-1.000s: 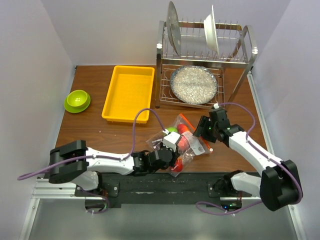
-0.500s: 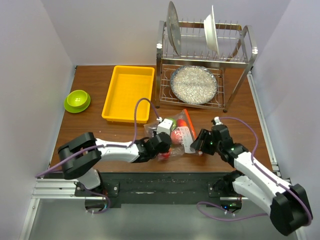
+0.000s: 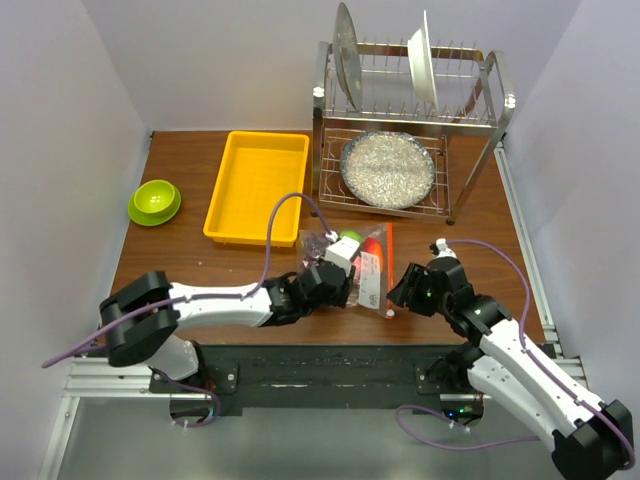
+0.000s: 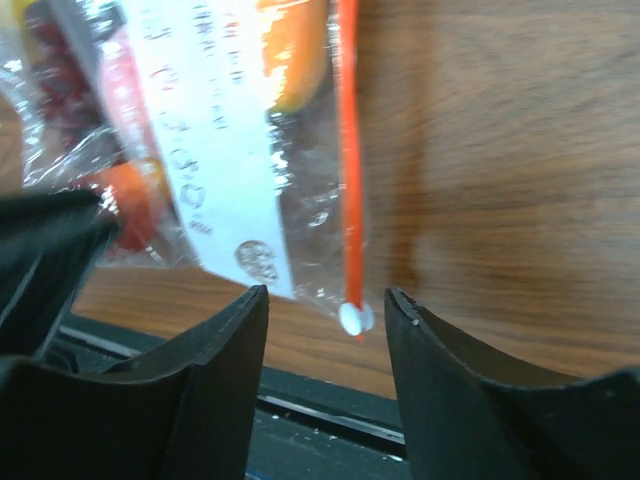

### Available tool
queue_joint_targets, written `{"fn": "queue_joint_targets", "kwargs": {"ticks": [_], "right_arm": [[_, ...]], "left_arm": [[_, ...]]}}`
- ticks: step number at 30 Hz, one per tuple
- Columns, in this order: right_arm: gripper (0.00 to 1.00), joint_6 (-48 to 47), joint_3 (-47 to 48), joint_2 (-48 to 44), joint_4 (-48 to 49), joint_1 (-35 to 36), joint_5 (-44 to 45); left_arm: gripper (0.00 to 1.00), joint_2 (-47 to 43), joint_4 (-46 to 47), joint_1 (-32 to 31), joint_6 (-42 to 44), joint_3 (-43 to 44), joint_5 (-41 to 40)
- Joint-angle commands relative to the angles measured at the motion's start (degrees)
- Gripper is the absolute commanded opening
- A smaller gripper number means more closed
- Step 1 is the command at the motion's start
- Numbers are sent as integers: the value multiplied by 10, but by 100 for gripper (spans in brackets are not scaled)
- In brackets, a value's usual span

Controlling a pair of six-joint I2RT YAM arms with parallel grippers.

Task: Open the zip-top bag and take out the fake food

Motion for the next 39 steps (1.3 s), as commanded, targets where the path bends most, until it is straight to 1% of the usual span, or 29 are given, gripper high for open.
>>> {"fn": "queue_joint_targets", "kwargs": {"ticks": [1,4,5,9,13,17,23,29,33,39], "right_arm": [[48,11,-16,23,26,-30,-24],[45,13,-34,26,40,-40,-38],[45,14,-45,24,46,-41,-44],[44,44,-81,7,101,-46,-67],[43,61,-104,20,140,-47,-92],[42,83,-125,10,169,-47,-103],[35,95,-140,-26,160,-46,-106],[35,94,-144,-54,140,-46,-101],[29,94,-144,-55,134,-46,-106],[30,78,-134,-69,87,-46,-101]], "left_arm": [[30,-49,14,-46,-73,-25,34],[29,-51,44,-63,-106,-47,52],[29,-49,67,-64,-112,-58,60],[29,-32,123,-64,-139,-79,98],[29,-18,166,-64,-165,-95,112],[31,-4,203,-64,-182,-106,115],[34,16,241,-64,-217,-121,117],[38,23,265,-62,-238,-131,109],[39,37,280,-57,-250,-128,118],[40,62,320,-47,-267,-136,137]]}}
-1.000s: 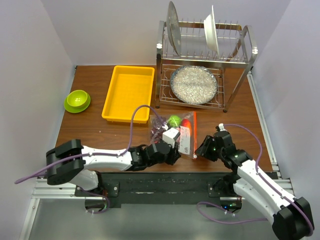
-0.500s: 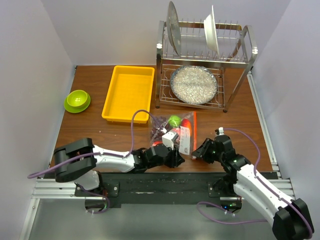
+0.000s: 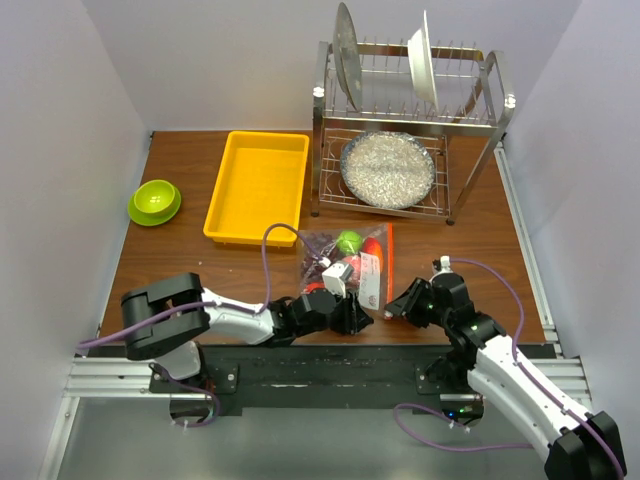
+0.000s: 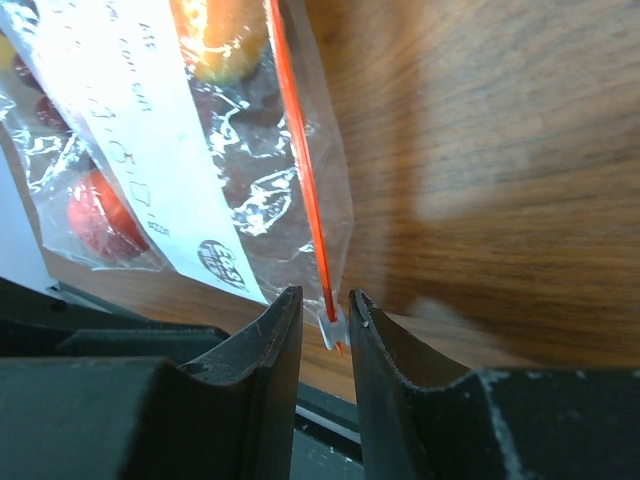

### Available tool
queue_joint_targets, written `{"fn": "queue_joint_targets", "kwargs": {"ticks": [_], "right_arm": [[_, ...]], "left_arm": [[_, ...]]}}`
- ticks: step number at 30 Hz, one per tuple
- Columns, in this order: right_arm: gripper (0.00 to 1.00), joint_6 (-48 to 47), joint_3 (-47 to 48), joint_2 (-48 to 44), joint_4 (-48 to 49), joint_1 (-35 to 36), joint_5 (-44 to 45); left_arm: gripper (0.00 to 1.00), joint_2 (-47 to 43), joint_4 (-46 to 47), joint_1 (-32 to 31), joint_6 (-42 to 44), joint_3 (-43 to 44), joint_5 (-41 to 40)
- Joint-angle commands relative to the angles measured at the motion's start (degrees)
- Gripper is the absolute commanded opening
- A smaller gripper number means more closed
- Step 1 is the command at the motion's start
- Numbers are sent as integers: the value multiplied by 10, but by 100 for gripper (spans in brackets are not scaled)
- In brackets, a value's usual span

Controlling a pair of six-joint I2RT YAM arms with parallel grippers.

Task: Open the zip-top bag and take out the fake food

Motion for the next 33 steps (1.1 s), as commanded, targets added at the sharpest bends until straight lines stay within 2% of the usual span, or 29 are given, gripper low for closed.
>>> {"fn": "queue_joint_targets", "kwargs": {"ticks": [1,10,15,20,26,33], "right_arm": [[31,-8,4,-13,-33,-2,-7],[31,-8,0,-15,-34,-3,-9],[12,-6,0,-2,-23,-2,-13],[0,7,0,-11,-22,-2,-30],[0,39,-2,-57,-42,-2,-65],[0,67,-2,-113,-83,0,-96]], "left_arm": [[40,15,65,7,-22,-8,11],[40,37,74,11,-24,4,12],[41,50,79,15,-28,10,12],[43,60,99,16,-34,12,16],[47,67,134,16,-57,-6,17],[47,74,218,15,-101,-45,6]]}}
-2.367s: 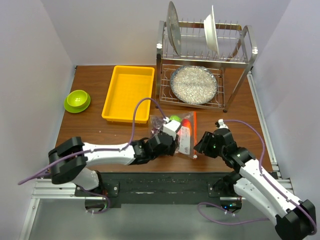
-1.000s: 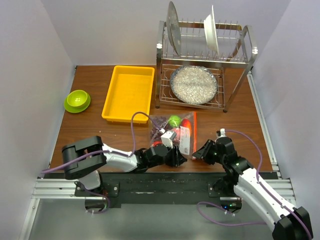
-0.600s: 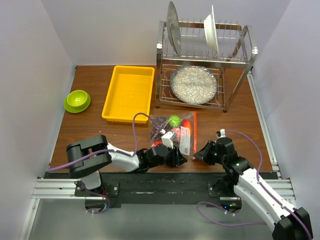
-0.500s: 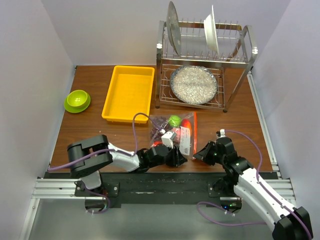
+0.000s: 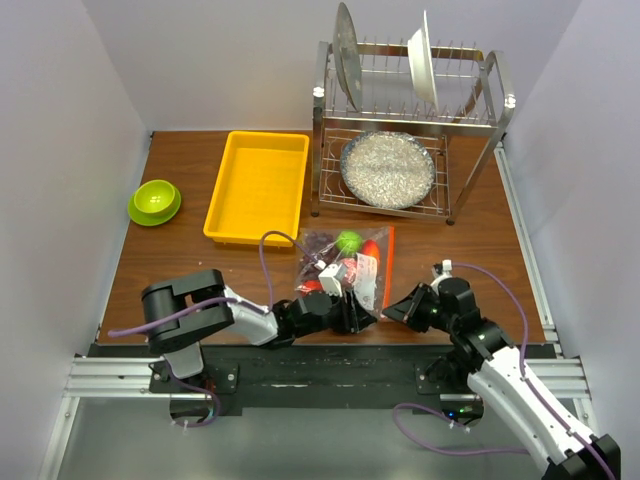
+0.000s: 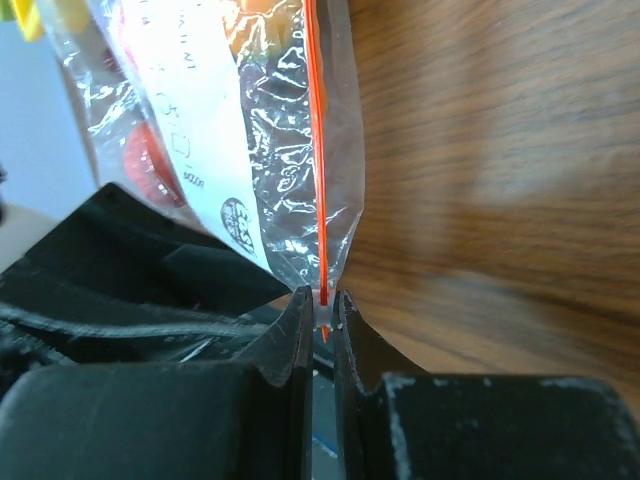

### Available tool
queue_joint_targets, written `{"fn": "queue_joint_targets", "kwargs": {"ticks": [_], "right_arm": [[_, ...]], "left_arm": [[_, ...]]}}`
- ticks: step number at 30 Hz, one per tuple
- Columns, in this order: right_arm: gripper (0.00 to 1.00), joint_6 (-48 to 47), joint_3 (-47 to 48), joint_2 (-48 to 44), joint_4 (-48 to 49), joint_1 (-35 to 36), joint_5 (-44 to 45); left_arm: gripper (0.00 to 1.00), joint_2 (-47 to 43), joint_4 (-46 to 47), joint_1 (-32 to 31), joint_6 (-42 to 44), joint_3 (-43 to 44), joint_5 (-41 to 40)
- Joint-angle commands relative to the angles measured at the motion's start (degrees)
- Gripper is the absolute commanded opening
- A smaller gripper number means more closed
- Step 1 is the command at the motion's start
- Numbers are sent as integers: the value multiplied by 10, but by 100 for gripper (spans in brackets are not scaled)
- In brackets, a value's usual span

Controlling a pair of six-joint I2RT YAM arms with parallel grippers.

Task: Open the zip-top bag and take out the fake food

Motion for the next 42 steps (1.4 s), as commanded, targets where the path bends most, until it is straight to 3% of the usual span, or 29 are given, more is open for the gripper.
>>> {"fn": "queue_joint_targets", "kwargs": {"ticks": [1,9,26,29,36,38,42], "right_arm": [[0,31,-2,-30,-29,0,-39],[0,44,-3,-60,-61,0,-45],[0,78,-12,-97,-66,0,-49],[0,79,-11,-99,-69,0,-49],[0,82,-16,-104,-68,-1,-44],[0,82,-16,-100,-66,0,-43],[0,79,-9,-105,-76,0,-31]], "left_arm": [[47,6,82,1,-34,-17,-16],[46,13,126,-2,-50,-25,-21],[40,33,84,-18,-74,14,-42],[34,36,75,-21,-75,25,-47],[5,33,62,-22,-75,26,-50],[0,32,56,-22,-73,28,-48],[0,29,47,-23,-69,32,-40]]}}
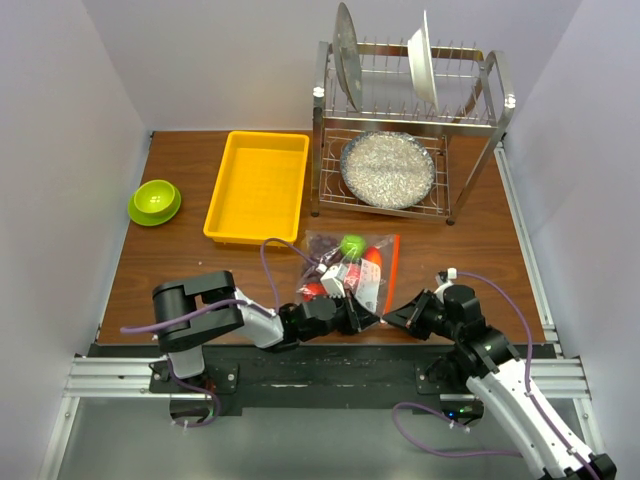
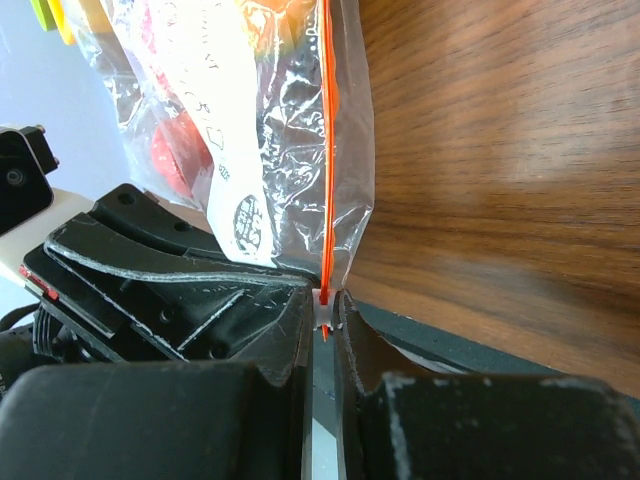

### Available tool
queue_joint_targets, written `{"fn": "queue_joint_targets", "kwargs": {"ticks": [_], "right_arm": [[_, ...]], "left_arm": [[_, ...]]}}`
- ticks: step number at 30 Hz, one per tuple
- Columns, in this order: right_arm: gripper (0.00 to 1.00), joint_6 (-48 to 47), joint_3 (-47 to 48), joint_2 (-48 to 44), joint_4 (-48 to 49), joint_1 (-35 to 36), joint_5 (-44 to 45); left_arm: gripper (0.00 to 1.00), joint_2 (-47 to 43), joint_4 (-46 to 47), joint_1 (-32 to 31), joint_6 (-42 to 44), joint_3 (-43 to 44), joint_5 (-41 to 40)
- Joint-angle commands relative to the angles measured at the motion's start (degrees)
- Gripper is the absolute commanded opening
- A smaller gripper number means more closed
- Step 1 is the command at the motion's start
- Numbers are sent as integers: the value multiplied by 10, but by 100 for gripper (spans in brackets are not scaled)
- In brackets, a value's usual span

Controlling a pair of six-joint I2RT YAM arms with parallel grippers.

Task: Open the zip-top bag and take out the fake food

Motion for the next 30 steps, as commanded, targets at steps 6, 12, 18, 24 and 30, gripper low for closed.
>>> {"fn": "queue_joint_targets", "kwargs": {"ticks": [6,12,18,24,30], "right_arm": [[0,11,-10,-7,4,1,18],[0,10,-11,5,15,0,49],[0,13,-20,24,47,0,62],[0,1,-10,40,61,1,92],[0,-46,38,95,76,0,174]], "left_arm": [[0,-8,-12,-9,10,15,6],[0,-17,-13,-12,19,-1,27],[0,-30,-15,-14,23,-21,43],[0,-47,-28,-17,27,-30,63],[0,-93,-79,-28,42,-36,79]]}}
